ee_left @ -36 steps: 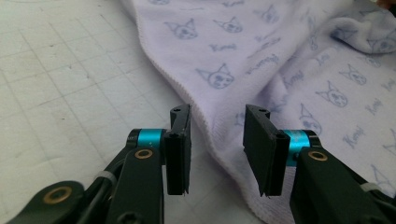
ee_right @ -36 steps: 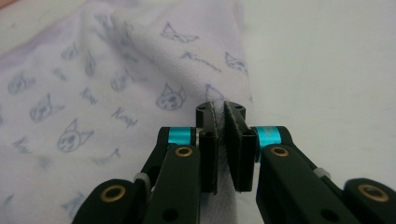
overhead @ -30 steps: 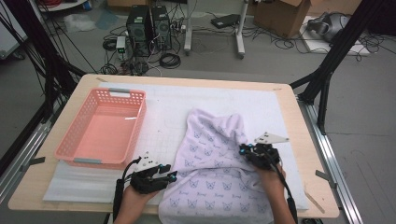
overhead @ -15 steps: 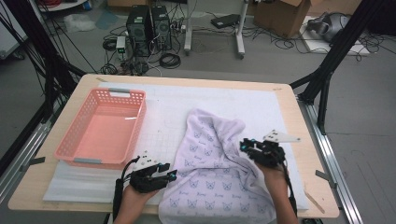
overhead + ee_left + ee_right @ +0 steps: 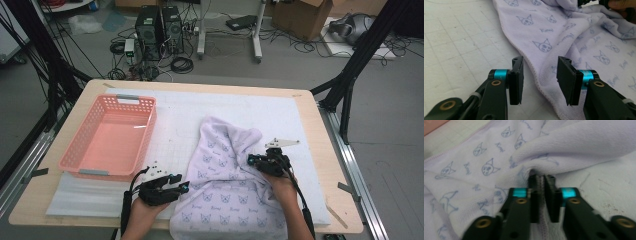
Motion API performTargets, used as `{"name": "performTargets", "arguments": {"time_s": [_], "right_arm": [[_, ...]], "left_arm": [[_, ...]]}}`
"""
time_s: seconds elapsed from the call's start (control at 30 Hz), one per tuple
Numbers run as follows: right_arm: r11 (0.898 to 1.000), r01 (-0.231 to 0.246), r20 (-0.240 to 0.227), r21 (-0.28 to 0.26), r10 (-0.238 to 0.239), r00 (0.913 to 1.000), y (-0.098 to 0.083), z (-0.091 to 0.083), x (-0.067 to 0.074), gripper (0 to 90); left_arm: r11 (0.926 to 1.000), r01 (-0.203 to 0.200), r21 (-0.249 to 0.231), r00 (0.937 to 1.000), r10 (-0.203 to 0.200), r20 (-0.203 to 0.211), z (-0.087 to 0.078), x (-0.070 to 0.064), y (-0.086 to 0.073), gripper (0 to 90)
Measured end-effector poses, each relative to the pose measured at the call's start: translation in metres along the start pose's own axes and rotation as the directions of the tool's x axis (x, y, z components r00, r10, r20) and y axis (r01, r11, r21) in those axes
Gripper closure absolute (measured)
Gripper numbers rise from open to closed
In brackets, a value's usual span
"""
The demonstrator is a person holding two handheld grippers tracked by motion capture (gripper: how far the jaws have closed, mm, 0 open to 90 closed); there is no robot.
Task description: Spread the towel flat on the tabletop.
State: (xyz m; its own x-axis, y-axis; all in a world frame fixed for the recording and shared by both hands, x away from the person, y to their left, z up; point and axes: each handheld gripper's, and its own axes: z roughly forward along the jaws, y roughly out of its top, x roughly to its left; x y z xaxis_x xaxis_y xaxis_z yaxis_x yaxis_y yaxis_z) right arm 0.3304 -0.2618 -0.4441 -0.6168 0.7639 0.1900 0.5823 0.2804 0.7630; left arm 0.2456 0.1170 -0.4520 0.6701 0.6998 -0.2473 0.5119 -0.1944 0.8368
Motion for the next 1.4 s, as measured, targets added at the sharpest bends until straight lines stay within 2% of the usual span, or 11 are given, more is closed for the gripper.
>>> {"name": "performTargets", "arguments": {"time_s": [0.07,0.17,0.37,0.4,0.5,0.73,0.83,0.93,1.2,1.33,1.4], "right_arm": [[1.0,0.031,0.093,0.006,-0.031,0.9951,0.001,-0.008,0.0,86.5],[0.999,0.039,0.247,0.008,-0.04,0.9682,-0.001,-0.024,-0.005,86.2],[1.0,-0.003,0.513,-0.002,0.004,0.8585,-0.021,-0.056,-0.023,86.5],[1.0,-0.011,0.516,-0.014,0.017,0.8567,-0.024,-0.06,-0.026,86.4],[0.999,-0.035,0.466,-0.026,0.043,0.8838,-0.03,-0.07,-0.032,85.7],[0.985,-0.046,0.373,-0.169,0.107,0.9218,-0.024,-0.085,-0.029,60.7],[0.985,-0.047,0.251,-0.165,0.088,0.964,-0.018,-0.073,-0.023,57.0],[0.993,-0.022,0.15,-0.117,0.039,0.9879,-0.014,-0.054,-0.011,54.2],[0.997,0.065,0.111,0.033,-0.068,0.9915,-0.014,-0.022,0.004,52.2],[0.995,0.072,0.145,0.063,-0.081,0.9861,-0.017,-0.016,0.003,62.5],[0.997,0.057,0.153,0.058,-0.065,0.986,-0.017,-0.017,0.001,72.0]], "left_arm": [[1.0,-0.003,0.002,1.0,0.003,-0.001,0.0,0.0,0.0,57.1],[1.0,0.001,0.001,1.0,-0.001,-0.006,-0.001,0.001,0.0,57.0],[0.9999,0.013,-0.006,0.9999,-0.013,-0.01,0.0,0.003,0.004,55.8],[0.9999,0.015,-0.005,0.9999,-0.015,-0.004,0.001,0.004,0.006,55.3],[0.9999,0.011,-0.004,0.9999,-0.011,0.007,0.006,0.005,0.012,54.1],[0.9991,0.038,-0.016,0.9993,-0.038,-0.005,0.024,0.018,0.037,48.1],[0.9992,0.038,-0.014,0.9979,-0.039,-0.051,0.039,0.026,0.047,46.3],[0.9993,0.029,-0.024,0.9951,-0.031,-0.094,0.052,0.032,0.056,46.2],[0.9941,0.077,0.076,0.9917,-0.069,-0.109,0.084,0.038,0.061,41.2],[0.9958,-0.001,0.092,0.9908,0.013,-0.135,0.089,0.028,0.061,40.3],[0.991,-0.069,0.115,0.9809,0.088,-0.173,0.09,0.021,0.06,48.7]]}}
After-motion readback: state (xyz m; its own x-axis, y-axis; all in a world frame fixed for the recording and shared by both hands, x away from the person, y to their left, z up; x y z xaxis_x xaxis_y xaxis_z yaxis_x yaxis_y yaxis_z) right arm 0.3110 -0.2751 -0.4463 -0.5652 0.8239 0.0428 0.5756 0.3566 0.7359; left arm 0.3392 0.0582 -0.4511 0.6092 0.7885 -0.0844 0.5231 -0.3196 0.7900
